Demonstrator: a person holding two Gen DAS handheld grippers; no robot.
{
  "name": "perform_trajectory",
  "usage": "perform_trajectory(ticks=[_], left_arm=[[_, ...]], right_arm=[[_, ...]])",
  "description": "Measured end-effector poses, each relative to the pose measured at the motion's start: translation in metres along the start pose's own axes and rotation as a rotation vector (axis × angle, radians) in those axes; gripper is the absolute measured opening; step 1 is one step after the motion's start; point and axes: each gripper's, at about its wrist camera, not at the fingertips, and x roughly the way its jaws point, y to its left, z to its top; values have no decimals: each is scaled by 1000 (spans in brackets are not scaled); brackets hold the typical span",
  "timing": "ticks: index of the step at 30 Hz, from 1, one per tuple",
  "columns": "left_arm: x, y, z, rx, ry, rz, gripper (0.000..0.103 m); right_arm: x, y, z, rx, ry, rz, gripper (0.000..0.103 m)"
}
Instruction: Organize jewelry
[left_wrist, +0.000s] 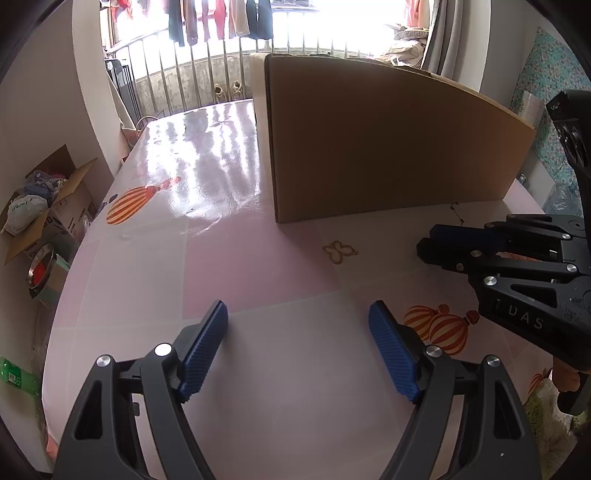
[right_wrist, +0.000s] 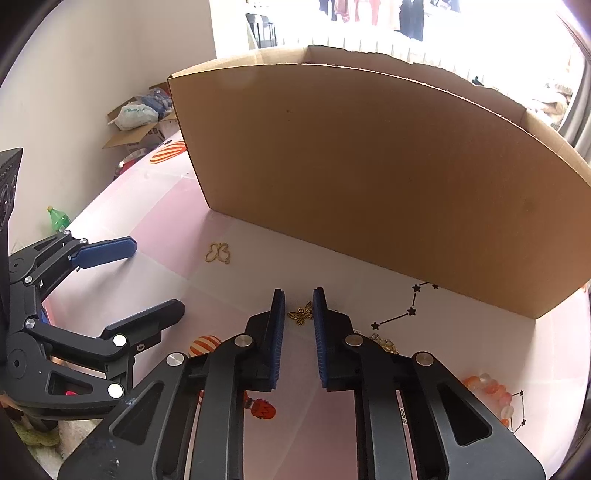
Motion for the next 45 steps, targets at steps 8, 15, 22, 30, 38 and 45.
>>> perform_trajectory(ticks=[8, 15, 22, 30, 38, 45], left_arm=[[0, 7, 5, -41, -24, -52, 77], [2, 12, 24, -42, -100, -128, 70], [21, 2, 35, -30, -67, -160, 55], [30, -19, 43, 64, -45, -98, 52], [35, -26, 45, 78, -38, -67, 50], [33, -19, 43, 70, -45, -60, 42]], right_arm=[[3, 1, 1, 11, -3, 8, 12], [-11, -20, -6, 24, -6, 17, 12], [-13, -24, -6, 27, -8, 19, 13], [-14, -24, -7, 25, -12, 19, 13], [-16, -27, -7, 34, -15, 26, 13], [-19, -28, -6, 36, -16, 29, 13]])
